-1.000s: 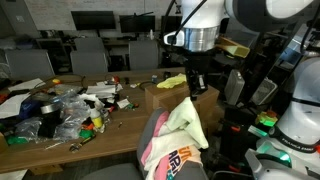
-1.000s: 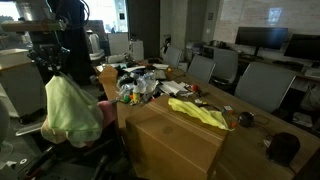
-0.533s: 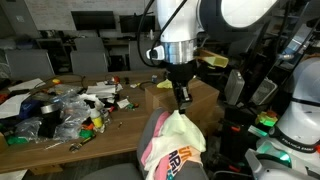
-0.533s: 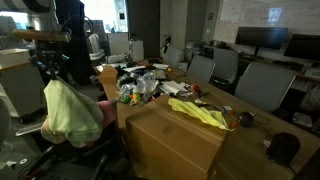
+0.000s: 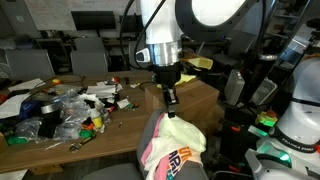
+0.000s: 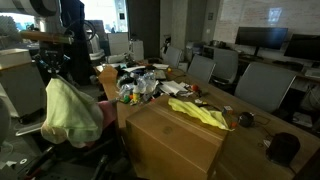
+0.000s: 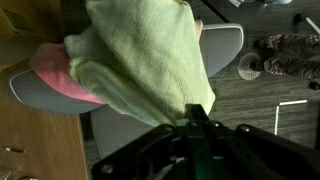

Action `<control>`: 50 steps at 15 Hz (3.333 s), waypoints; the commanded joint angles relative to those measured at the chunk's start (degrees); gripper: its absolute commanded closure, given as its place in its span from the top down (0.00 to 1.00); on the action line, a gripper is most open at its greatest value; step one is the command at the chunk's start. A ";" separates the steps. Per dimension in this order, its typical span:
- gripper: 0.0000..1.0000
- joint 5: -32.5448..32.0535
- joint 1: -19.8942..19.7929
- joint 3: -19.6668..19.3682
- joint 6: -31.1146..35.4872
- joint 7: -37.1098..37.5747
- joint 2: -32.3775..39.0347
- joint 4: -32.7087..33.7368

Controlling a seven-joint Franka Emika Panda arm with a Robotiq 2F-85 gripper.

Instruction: Remove all the clothes from the top of the box and hang them on the chair

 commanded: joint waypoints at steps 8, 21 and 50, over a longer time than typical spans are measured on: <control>0.00 5.27 -3.53 -0.83 -1.02 -1.46 2.36 0.27; 0.33 7.50 -6.37 -1.79 -1.21 -0.61 2.60 -1.29; 1.00 -8.96 -21.85 -12.45 2.18 28.79 -3.85 13.63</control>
